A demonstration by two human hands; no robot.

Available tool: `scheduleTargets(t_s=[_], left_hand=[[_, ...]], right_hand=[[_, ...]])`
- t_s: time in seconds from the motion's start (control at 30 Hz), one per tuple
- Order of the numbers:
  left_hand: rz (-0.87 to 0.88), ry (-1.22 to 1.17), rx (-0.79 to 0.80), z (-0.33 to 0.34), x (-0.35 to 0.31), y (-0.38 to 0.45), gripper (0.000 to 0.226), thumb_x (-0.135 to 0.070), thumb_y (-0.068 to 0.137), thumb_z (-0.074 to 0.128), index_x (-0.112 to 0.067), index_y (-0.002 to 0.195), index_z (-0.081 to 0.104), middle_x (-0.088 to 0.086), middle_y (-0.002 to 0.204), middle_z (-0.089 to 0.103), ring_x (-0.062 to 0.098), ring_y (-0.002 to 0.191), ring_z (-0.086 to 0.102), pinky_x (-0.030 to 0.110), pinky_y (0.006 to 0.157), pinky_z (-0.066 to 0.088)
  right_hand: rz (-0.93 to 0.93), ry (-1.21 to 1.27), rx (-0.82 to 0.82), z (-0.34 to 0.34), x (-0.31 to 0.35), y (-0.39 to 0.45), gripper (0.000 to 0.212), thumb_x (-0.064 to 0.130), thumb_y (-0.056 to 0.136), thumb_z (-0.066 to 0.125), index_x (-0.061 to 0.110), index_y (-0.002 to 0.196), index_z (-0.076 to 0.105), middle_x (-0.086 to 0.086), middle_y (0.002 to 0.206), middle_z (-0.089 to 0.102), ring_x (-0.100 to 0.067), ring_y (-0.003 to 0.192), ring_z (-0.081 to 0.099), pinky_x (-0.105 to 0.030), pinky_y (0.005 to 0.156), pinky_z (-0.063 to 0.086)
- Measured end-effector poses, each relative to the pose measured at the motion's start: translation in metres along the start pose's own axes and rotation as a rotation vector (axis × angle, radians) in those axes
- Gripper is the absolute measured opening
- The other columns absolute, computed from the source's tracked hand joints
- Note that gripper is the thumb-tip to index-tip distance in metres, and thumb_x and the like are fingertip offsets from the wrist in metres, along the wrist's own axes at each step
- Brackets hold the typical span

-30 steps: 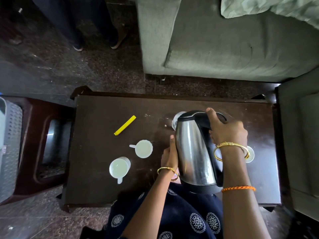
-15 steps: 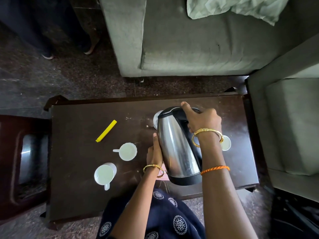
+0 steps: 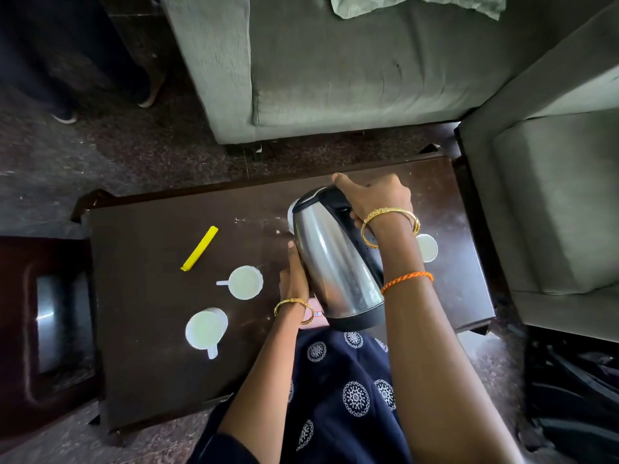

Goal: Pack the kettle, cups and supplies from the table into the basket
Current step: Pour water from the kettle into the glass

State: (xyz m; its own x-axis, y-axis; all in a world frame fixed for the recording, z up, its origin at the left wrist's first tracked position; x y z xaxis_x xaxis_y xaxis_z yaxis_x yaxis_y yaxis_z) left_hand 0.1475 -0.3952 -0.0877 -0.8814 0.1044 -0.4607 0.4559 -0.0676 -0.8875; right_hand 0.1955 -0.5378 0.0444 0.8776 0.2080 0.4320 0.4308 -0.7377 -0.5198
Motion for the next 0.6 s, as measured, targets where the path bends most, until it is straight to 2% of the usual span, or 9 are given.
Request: scheduleTargets(t_s=[0.17,0.23,0.43,0.6], left_hand=[[-0.005,0.000,0.010,0.000,0.003,0.003,0.109,-0.093,0.048,0.033,-0.011,0.114,0.061,0.014,0.115,0.065,0.032,0.102,0.063,0.050,0.095,0.051],[0.001,0.005,0.026,-0.001,0.004,0.003,0.112,-0.094,0.048,0.032,-0.011,0.118,0.059,0.015,0.117,0.065,0.033,0.103,0.062,0.050,0.095,0.050],[-0.004,0.033,0.063,0.001,0.000,0.001,0.104,-0.088,0.055,0.031,-0.010,0.117,0.059,0.015,0.115,0.065,0.032,0.099,0.063,0.049,0.093,0.052],[0.005,0.081,0.061,0.007,-0.002,0.002,0.078,-0.071,0.082,0.031,-0.008,0.122,0.055,0.018,0.124,0.060,0.034,0.108,0.060,0.048,0.097,0.049]], right_hand=[[-0.003,0.000,-0.021,-0.002,-0.001,0.001,0.065,0.068,0.065,0.063,0.007,0.088,0.068,-0.013,0.089,0.072,-0.032,0.081,0.070,-0.043,0.078,0.058],[0.008,0.013,-0.028,-0.004,-0.002,0.001,0.065,0.068,0.065,0.064,0.007,0.089,0.067,-0.013,0.090,0.071,-0.032,0.081,0.070,-0.044,0.078,0.058],[0.017,0.008,-0.058,-0.008,-0.003,0.001,0.068,0.068,0.063,0.063,0.008,0.094,0.067,-0.014,0.093,0.071,-0.033,0.084,0.069,-0.044,0.079,0.058],[0.000,-0.028,-0.079,-0.015,0.002,0.001,0.066,0.069,0.064,0.060,0.012,0.096,0.068,-0.012,0.094,0.071,-0.031,0.085,0.068,-0.042,0.080,0.057]])
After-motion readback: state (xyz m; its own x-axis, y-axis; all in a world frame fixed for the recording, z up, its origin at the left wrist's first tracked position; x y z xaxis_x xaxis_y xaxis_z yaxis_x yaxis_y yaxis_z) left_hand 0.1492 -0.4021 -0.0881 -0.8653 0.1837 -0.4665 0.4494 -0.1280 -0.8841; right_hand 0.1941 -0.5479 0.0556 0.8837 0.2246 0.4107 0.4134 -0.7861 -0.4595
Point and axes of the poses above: each hand's wrist, its own y-axis towards the middle knuckle, its own z-axis out of the palm, x = y × z, the point moved 2 cm from there along y, towards the middle knuckle
